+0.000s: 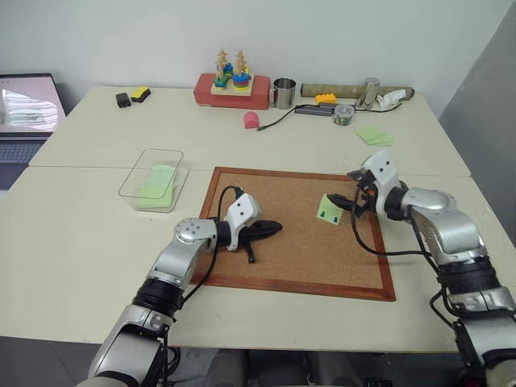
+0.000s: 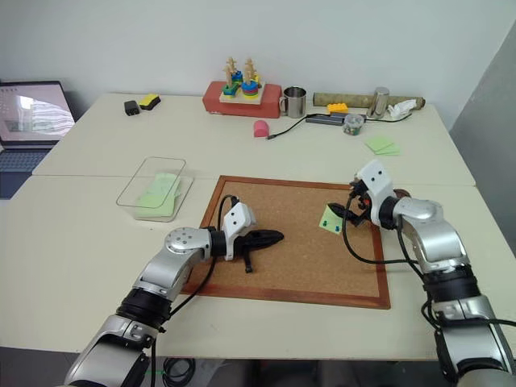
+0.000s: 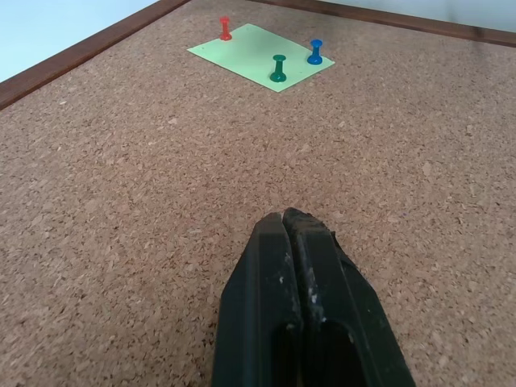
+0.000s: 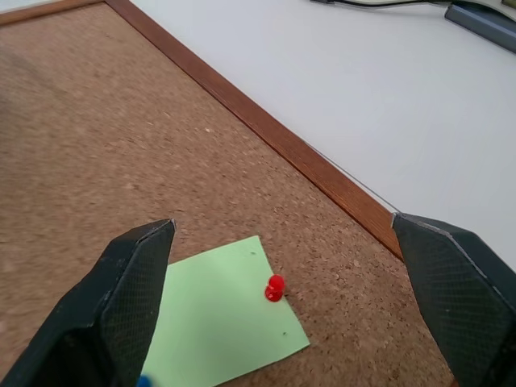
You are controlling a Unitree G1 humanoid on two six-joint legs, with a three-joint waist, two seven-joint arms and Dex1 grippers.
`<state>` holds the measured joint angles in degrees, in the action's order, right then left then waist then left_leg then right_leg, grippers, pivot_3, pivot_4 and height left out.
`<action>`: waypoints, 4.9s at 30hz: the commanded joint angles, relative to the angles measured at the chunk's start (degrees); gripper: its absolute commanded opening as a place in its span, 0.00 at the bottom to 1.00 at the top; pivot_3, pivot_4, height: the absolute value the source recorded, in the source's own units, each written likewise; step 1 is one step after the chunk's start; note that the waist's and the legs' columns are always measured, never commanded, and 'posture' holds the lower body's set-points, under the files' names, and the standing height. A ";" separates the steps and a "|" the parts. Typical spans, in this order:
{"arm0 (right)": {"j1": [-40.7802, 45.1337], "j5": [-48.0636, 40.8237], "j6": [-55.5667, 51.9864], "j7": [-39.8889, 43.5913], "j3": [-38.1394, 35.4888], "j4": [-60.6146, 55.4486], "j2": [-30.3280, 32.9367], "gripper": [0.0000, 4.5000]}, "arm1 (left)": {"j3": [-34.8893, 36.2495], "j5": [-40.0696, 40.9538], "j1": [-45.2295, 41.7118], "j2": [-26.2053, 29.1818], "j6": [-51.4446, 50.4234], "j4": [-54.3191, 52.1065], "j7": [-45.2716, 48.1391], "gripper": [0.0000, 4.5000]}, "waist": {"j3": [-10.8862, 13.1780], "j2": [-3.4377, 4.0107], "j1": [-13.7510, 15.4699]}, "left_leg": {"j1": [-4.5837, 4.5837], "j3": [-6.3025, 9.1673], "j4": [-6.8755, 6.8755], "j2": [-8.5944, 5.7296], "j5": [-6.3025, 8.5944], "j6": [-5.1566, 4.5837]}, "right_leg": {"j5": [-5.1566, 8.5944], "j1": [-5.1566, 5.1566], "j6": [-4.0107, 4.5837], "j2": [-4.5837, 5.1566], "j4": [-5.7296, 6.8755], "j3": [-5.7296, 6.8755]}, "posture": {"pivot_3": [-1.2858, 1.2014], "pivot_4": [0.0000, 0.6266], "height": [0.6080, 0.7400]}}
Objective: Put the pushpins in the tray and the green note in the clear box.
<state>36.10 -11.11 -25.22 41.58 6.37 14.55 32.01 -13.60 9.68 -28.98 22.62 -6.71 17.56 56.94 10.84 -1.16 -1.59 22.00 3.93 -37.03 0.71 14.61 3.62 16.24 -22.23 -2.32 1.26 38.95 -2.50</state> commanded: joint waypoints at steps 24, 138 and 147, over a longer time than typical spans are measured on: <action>0.53 1.04 5.22 2.89 -2.70 7.23 -2.96 0.07 | -0.32 -2.03 1.85 -0.08 -0.34 -1.75 -0.31 0.00 | -0.02 0.03 -0.24 | -0.02 0.01 0.01 0.01 0.00 0.00 | 0.00 0.00 0.00 -0.01 0.02 -0.01 | 0.52 0.24 1.00; -13.82 -0.20 3.59 6.17 -0.46 -13.15 1.49 0.46 | 0.03 -3.63 7.54 1.56 -1.35 -3.81 -5.02 0.00 | -0.21 0.20 -0.94 | -0.19 0.05 0.05 0.06 -0.02 -0.02 | -0.01 0.13 -0.06 -0.10 -0.01 -0.04 | 0.52 0.24 1.00; -14.47 0.54 3.98 6.69 -0.58 -13.23 1.40 0.09 | -0.06 -3.66 7.58 1.59 -1.26 -3.84 -4.99 0.00 | -0.21 0.20 -0.97 | -0.19 0.05 0.05 0.05 -0.01 -0.02 | 0.00 0.13 -0.06 -0.10 -0.01 -0.05 | 0.52 0.24 1.00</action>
<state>21.32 -10.34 -22.12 48.28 6.70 2.56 33.22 -12.91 7.62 -23.19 23.14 -5.97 11.62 51.83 10.62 -0.96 -2.56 21.81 3.98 -36.98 0.76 14.59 3.60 16.24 -22.10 -2.38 1.16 38.94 -2.55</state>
